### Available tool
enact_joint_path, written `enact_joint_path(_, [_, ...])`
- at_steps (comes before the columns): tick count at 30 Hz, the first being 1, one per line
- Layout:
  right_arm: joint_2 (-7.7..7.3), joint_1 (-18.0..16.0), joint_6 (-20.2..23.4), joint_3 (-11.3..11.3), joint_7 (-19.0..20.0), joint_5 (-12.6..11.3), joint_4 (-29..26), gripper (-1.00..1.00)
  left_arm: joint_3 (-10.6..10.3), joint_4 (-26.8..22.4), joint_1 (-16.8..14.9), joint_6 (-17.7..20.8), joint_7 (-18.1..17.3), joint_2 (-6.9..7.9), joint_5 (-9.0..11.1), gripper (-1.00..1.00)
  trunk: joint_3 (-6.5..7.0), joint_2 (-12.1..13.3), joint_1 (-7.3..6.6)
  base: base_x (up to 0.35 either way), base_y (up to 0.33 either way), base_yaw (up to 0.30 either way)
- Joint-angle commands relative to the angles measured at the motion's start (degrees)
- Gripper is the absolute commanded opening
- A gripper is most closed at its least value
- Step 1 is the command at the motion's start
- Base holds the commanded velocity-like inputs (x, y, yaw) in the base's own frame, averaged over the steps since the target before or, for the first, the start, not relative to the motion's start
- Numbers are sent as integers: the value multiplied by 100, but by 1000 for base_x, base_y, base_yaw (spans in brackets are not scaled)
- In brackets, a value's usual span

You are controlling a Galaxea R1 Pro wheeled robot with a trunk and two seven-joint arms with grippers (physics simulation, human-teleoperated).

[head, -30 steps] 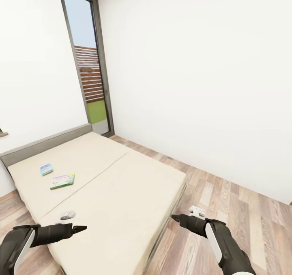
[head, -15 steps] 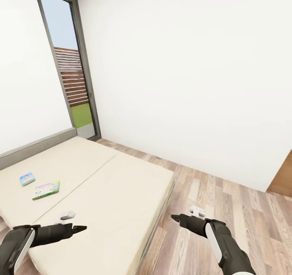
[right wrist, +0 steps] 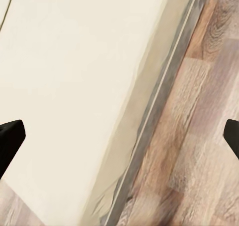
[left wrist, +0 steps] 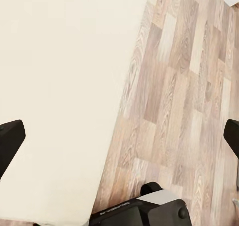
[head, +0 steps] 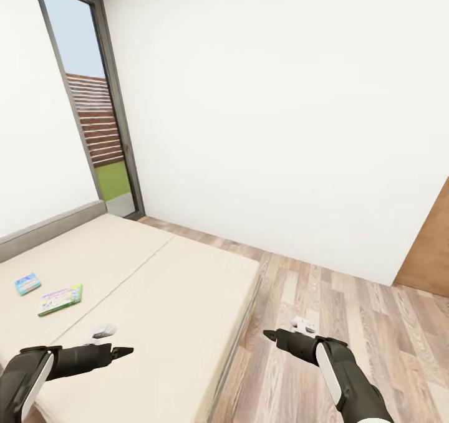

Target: Put all the toys in the child's room - the three board games (two on the bed and one on the table), the two jigsaw puzzles on the table, and the tennis ball on the table - inside the toy box on the table in the child's room.

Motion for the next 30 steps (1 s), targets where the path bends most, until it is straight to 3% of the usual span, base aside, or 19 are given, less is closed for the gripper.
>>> enact_joint_path(1, [7,-5,43,-24,4,-37,-6,100,10,-2,-5,44,-22,-1,1,100,-12,-11,3,-8,121,-10])
enact_joint_path(11, [7,-5,42,-26,4,-33,-6,100,10,-2,-5,50,-22,-3,2,100,-6,-11,3,-39,176,-48])
enact_joint_path(30, [7,-5,42,-18,4,-29,-6,100,10,-2,-5,51,-22,-1,3,100,69,-11,3,-9,150,-240])
